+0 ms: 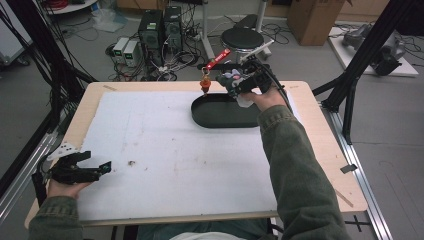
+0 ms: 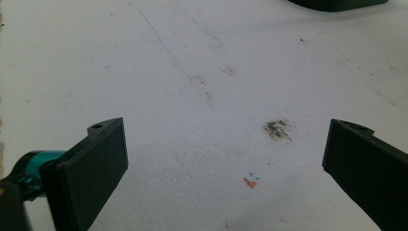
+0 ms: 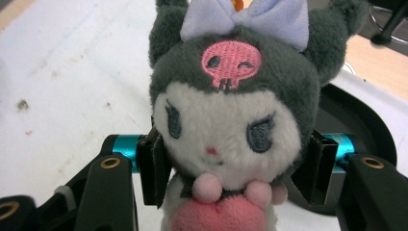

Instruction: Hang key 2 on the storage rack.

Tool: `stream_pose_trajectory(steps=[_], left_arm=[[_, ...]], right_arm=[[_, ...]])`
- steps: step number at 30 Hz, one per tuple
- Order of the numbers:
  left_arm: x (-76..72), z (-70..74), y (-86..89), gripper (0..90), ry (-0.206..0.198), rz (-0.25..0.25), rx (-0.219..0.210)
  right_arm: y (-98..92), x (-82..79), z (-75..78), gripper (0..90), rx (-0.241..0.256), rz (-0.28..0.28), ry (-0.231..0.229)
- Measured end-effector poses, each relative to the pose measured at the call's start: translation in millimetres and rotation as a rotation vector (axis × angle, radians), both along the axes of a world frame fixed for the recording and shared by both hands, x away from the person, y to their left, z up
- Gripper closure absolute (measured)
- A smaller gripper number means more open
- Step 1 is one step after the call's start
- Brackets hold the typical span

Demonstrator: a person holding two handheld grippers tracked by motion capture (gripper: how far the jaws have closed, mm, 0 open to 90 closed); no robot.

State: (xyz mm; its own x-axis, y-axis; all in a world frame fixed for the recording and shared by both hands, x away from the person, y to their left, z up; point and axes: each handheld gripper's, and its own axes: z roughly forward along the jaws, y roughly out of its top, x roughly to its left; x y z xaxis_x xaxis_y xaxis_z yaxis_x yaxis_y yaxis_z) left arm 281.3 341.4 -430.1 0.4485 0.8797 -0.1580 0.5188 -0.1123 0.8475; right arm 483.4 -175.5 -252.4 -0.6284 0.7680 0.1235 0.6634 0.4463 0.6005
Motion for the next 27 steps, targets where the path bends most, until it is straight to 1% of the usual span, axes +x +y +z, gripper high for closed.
stream_pose_trajectory(steps=[2, 3, 4, 6, 7, 12, 13, 16, 19, 22, 23, 26, 27], left_arm=[[0.1, 0.0, 0.2, 2.4, 0.001, -0.001, -0.001], [0.1, -0.1, 0.1, 2.4, 0.0, -0.001, 0.0], [0.1, -0.2, 0.2, 2.4, 0.001, -0.001, 0.002], [0.3, -0.3, 0.4, 2.4, 0.001, -0.005, 0.003], [0.3, -0.4, 0.2, 2.4, 0.001, -0.005, 0.004], [0.6, -0.7, 0.2, 2.4, -0.007, 0.005, 0.004], [1.1, -0.7, 0.3, 2.4, -0.012, 0.004, 0.006], [2.5, -1.3, 0.8, 2.4, -0.013, 0.006, 0.001], [3.3, -2.0, 1.4, 2.4, -0.009, 0.005, 0.003], [3.8, -2.2, 1.4, 2.4, -0.01, 0.003, 0.001], [4.0, -2.4, 1.5, 2.4, -0.009, 0.002, 0.001], [4.4, -2.8, 1.7, 2.4, -0.007, 0.001, 0.002], [4.5, -2.7, 1.8, 2.4, -0.008, 0.001, 0.003]], right_arm=[[1.3, 4.4, 3.2, 40.8, 0.005, -0.003, -0.01], [2.1, 6.3, 5.2, 40.8, 0.009, -0.009, -0.003], [2.4, 7.5, 6.5, 40.8, 0.009, -0.011, -0.009], [1.3, 11.1, 8.6, 40.8, 0.06, -0.022, -0.022], [1.6, 12.6, 8.4, 40.8, 0.075, -0.034, -0.022], [4.1, 23.5, 5.2, 40.7, 0.076, -0.065, -0.012], [4.5, 26.2, 4.0, 40.7, 0.082, -0.059, -0.019], [7.3, 32.6, 1.1, 40.6, 0.106, -0.069, 0.007], [11.7, 38.3, -0.8, 40.5, 0.096, -0.095, -0.016], [13.4, 43.4, -0.1, 40.5, 0.109, -0.124, -0.037], [13.8, 45.3, 0.3, 40.5, 0.112, -0.142, -0.045], [14.1, 49.8, 0.3, 40.0, 0.096, -0.192, -0.059], [13.0, 51.6, -1.1, 39.4, 0.108, -0.196, -0.055]])
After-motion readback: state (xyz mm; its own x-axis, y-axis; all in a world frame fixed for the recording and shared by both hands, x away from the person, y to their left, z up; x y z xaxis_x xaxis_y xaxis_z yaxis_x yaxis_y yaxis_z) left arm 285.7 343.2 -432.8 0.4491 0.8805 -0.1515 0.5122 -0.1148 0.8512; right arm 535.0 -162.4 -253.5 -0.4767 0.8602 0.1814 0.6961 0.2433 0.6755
